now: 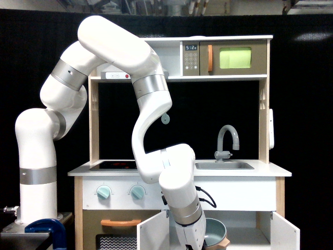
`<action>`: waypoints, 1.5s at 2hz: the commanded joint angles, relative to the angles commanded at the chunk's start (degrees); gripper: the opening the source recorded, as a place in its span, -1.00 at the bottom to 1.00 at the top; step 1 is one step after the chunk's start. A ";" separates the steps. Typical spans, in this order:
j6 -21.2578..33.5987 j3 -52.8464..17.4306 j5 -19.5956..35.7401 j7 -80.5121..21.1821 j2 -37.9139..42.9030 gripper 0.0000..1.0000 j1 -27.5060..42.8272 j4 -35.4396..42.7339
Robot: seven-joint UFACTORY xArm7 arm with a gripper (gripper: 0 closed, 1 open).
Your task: Put the bowl inside the kitchen cabinet
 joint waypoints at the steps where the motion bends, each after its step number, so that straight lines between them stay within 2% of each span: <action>1: -4.99 5.74 4.38 1.47 3.52 -1.00 1.99 3.82; 2: -10.23 11.14 9.92 1.17 4.59 -1.00 4.43 4.63; 3: -11.16 12.10 10.38 1.65 4.67 1.00 4.80 5.01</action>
